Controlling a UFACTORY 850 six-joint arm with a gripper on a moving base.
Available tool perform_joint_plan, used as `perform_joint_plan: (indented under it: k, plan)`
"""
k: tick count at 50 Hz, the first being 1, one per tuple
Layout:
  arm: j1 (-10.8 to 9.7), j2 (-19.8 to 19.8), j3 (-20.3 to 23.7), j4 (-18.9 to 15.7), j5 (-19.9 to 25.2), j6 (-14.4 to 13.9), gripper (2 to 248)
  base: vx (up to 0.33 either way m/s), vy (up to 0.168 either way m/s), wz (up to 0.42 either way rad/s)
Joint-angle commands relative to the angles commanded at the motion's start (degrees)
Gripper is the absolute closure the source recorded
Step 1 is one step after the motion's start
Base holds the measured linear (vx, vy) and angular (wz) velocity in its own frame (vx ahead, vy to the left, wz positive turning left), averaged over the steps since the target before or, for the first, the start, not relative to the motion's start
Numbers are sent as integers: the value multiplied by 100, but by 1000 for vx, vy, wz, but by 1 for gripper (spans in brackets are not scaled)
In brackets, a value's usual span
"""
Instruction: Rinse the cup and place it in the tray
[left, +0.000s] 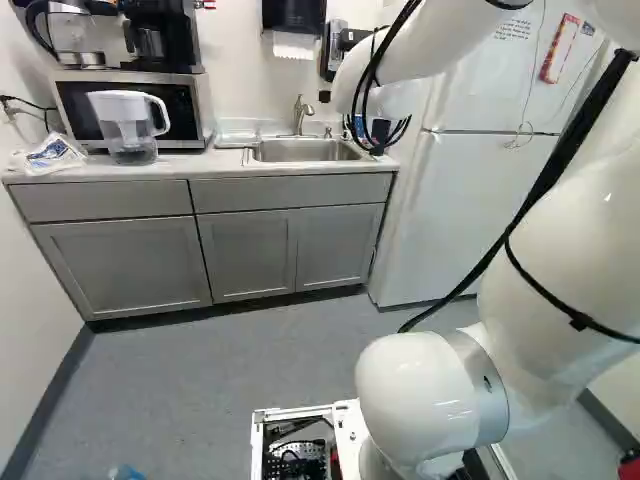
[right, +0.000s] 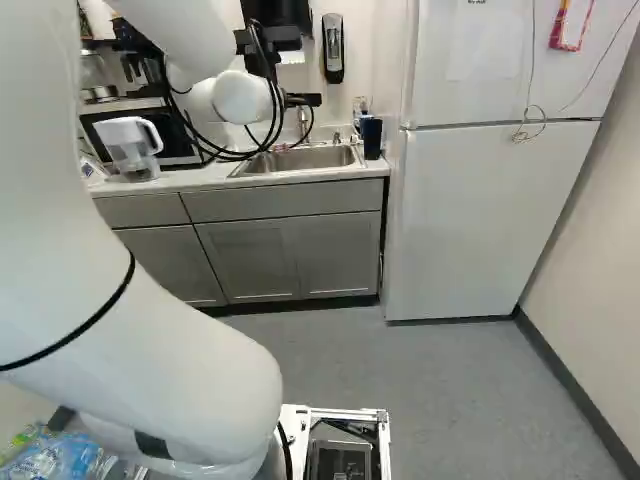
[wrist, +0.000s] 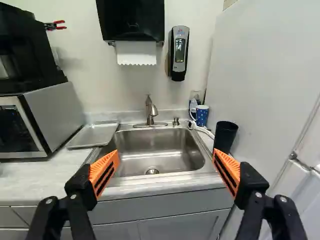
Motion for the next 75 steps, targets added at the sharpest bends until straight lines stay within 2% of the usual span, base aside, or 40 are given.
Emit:
perform_joint_plan:
  k: [49, 75]
  plan:
    - [0, 8, -16, 0, -20, 0, 3, 2, 1, 3]
    - [0, 8, -16, 0, -20, 0, 3, 89, 3, -7]
